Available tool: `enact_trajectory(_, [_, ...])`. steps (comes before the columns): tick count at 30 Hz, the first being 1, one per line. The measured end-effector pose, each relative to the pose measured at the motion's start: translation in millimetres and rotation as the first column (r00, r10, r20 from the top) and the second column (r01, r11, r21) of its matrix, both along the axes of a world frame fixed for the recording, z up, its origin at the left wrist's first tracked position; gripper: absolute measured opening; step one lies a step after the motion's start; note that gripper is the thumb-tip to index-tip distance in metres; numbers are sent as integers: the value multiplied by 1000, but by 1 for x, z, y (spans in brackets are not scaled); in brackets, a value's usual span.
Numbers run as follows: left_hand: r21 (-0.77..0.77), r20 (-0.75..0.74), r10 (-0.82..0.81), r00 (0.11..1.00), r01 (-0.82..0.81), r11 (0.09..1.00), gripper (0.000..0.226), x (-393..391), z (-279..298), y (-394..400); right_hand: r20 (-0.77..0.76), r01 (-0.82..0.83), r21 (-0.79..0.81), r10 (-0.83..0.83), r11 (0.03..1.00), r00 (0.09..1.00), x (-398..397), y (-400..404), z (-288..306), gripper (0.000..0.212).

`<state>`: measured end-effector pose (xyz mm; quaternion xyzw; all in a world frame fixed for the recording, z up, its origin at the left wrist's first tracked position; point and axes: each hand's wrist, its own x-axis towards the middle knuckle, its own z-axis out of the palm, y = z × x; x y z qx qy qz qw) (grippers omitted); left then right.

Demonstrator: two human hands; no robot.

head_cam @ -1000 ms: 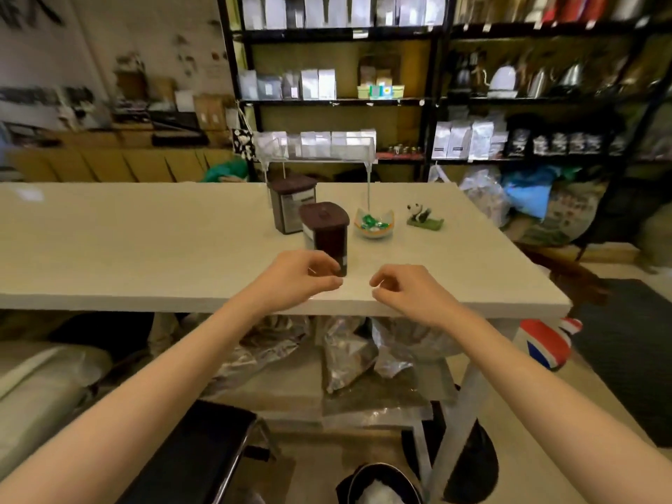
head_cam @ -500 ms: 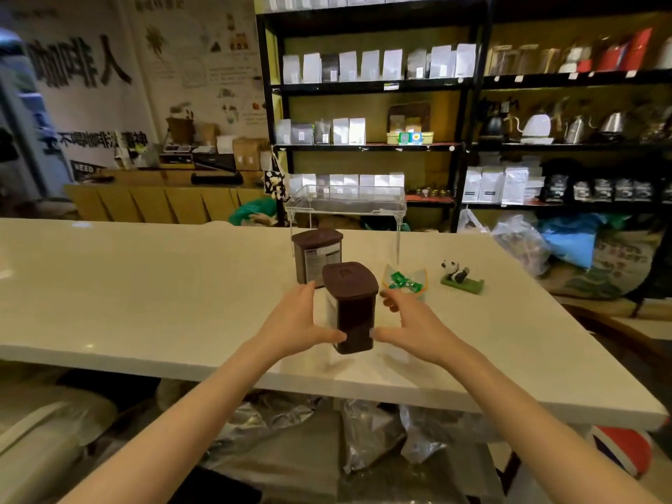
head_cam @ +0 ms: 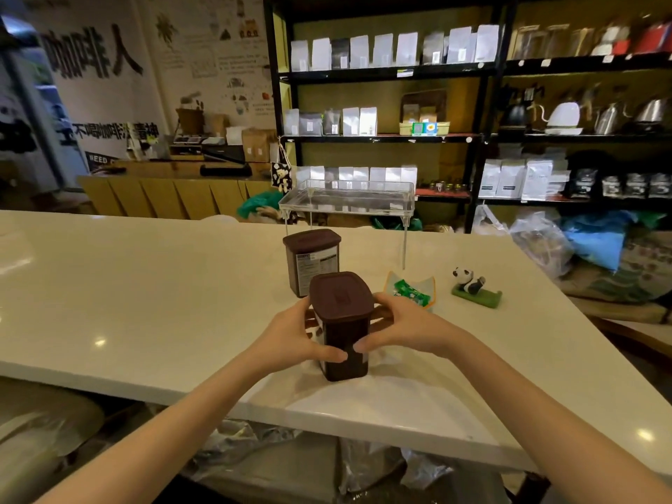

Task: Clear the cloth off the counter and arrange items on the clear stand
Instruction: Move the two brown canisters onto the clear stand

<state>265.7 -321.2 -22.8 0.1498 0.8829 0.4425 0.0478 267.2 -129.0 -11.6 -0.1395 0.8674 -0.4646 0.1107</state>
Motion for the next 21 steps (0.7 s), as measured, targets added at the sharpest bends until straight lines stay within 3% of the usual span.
enact_trajectory(4, [85, 3, 12, 1000, -12, 996, 74, -1, 1, -1, -48, 1, 18, 0, 1000, 999, -2, -2, 4, 69])
enact_trajectory(10, [162, -43, 0, 999, 7, 987, 61, -14, 33, -4, -101, 34, -107, -45, 994, 994, -16, -2, 25, 67])
enact_trajectory(15, [209, -99, -15, 995, 36, 977, 51, -46, 71, -11, -205, 60, -221, -106, 973, 973, -42, -4, 57, 51])
enact_trajectory(21, [266, -146, -27, 989, 65, 962, 50, -90, 105, -22, -316, 120, -296, -216, 948, 924, -75, -16, 91, 58])
